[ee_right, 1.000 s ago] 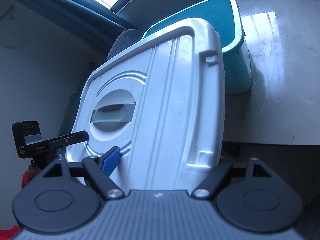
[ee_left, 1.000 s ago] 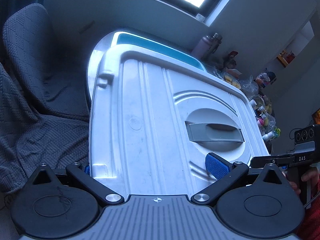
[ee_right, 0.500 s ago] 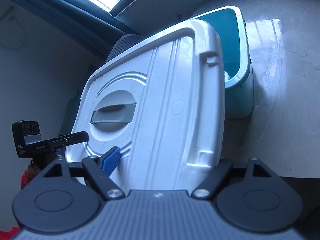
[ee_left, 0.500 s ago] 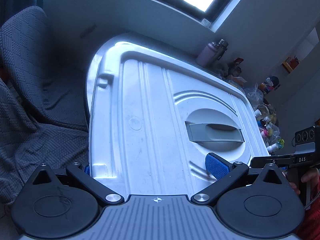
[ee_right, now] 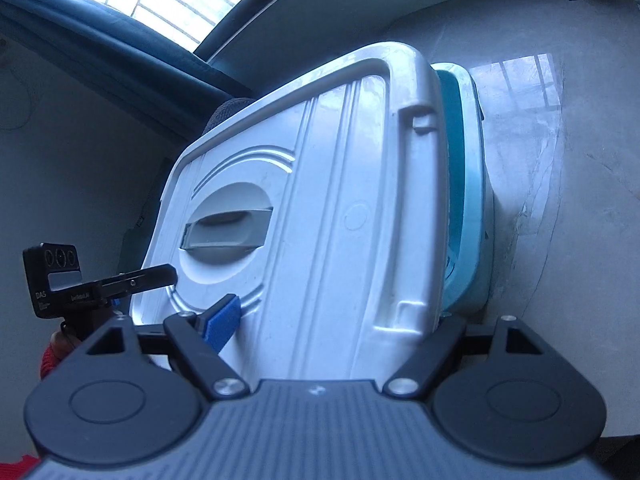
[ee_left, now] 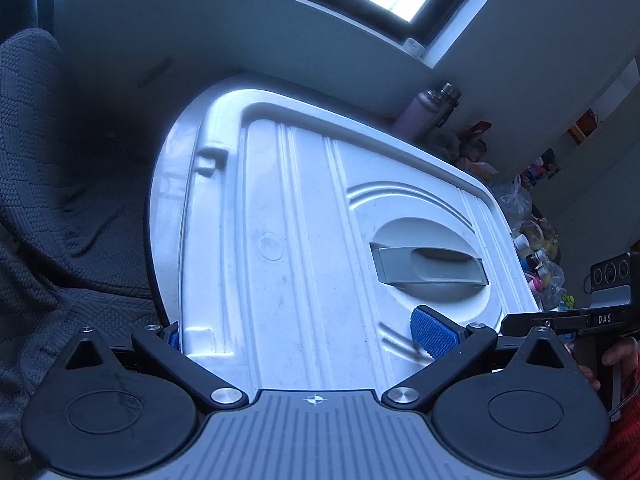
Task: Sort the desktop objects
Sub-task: 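Carry the raised lid with both tools over to the teal bin, then lower the lid flat onto the teal bin rim with both tools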
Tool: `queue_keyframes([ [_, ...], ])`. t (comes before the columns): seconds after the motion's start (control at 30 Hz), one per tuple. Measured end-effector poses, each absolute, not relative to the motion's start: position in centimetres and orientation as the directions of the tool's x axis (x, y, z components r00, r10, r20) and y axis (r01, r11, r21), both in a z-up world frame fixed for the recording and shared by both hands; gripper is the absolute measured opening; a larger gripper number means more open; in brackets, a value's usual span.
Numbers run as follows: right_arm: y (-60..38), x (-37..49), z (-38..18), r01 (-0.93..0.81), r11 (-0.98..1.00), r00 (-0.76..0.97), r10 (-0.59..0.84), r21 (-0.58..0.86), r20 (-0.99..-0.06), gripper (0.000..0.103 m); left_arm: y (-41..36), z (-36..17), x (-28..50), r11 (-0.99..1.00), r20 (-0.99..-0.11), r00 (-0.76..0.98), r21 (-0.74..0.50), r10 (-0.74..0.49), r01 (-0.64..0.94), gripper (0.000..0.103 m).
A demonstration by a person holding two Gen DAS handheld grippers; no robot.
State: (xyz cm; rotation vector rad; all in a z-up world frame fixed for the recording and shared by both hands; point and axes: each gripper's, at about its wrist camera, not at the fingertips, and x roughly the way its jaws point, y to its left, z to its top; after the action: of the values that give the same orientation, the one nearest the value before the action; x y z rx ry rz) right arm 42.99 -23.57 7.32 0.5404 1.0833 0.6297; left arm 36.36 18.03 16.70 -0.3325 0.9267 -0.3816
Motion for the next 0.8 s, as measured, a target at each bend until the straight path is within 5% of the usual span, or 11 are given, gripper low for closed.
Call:
queue_keyframes([
  [0.8, -23.1, 43.6, 7.4, -0.137, 0.72, 0.335, 0.681, 0.681, -0.652, 0.081, 18.5, 15.0, 44.9, 0.871, -0.722, 0.495, -0.452, -0.484, 0.193, 0.103],
])
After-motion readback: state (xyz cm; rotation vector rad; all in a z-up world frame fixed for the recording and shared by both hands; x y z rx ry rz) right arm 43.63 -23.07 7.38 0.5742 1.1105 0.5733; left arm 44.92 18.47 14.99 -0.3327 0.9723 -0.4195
